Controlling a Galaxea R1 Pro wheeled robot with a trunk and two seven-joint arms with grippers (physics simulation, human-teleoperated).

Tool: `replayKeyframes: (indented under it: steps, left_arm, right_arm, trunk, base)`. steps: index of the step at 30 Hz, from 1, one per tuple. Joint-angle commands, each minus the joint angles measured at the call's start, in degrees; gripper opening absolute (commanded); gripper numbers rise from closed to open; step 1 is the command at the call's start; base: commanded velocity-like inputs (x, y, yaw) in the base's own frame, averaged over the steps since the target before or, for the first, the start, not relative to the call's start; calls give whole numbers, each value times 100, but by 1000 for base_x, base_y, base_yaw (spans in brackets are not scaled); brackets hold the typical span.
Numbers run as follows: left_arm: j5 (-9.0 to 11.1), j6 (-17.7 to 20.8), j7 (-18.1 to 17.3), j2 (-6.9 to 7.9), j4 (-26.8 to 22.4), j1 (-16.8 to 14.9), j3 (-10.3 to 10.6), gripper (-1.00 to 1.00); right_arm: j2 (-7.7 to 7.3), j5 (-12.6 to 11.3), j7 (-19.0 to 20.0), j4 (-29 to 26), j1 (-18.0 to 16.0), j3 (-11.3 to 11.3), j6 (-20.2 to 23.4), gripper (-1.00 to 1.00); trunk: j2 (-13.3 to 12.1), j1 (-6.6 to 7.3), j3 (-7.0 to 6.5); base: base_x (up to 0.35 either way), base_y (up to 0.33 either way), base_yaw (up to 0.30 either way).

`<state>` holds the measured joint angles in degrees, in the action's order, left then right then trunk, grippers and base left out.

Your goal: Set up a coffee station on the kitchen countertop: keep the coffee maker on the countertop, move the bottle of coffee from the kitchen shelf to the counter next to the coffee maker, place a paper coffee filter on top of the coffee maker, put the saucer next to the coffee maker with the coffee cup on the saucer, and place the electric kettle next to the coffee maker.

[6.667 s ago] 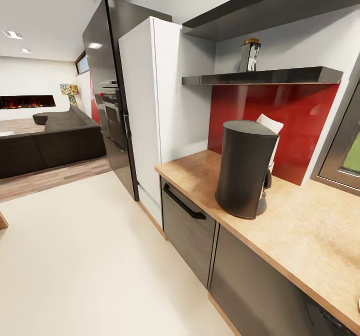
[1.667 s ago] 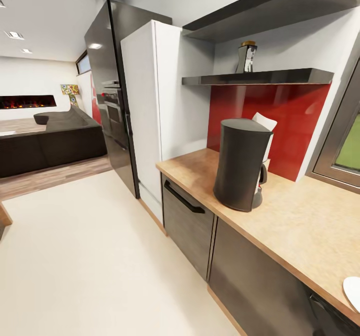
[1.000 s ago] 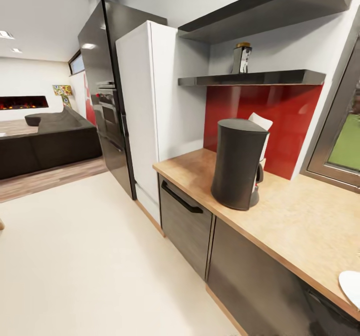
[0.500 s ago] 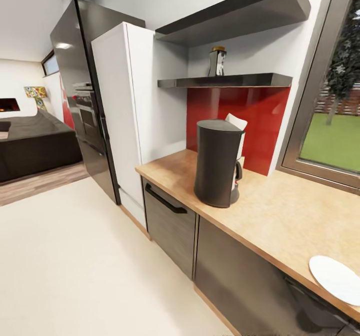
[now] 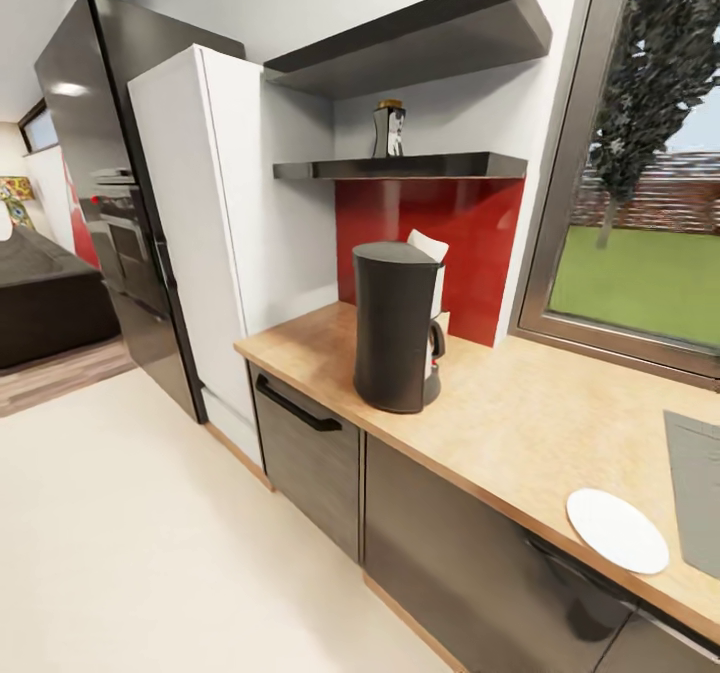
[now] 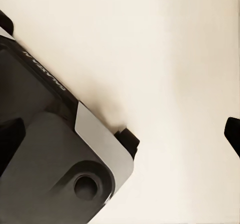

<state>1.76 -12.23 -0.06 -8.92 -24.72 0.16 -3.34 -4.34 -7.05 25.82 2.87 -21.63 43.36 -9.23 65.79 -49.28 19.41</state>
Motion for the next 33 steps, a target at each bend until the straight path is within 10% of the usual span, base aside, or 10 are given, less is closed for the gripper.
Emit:
replayKeyframes:
  steps: [1,33]
  left_arm:
    - [18,-8,-3,-4,-7,2,-17,100]
    - [23,-18,-12,-23,6,12,-19,100]
  right_arm:
    - [4,-60,28,21,-8,50,-35,100]
    - [34,-55,-143,3,193,51,-22,100]
  trunk:
    - [4,0,2]
    - [4,0,-28]
  base:
    - [0,0,-232]
    - [0,0,-64]
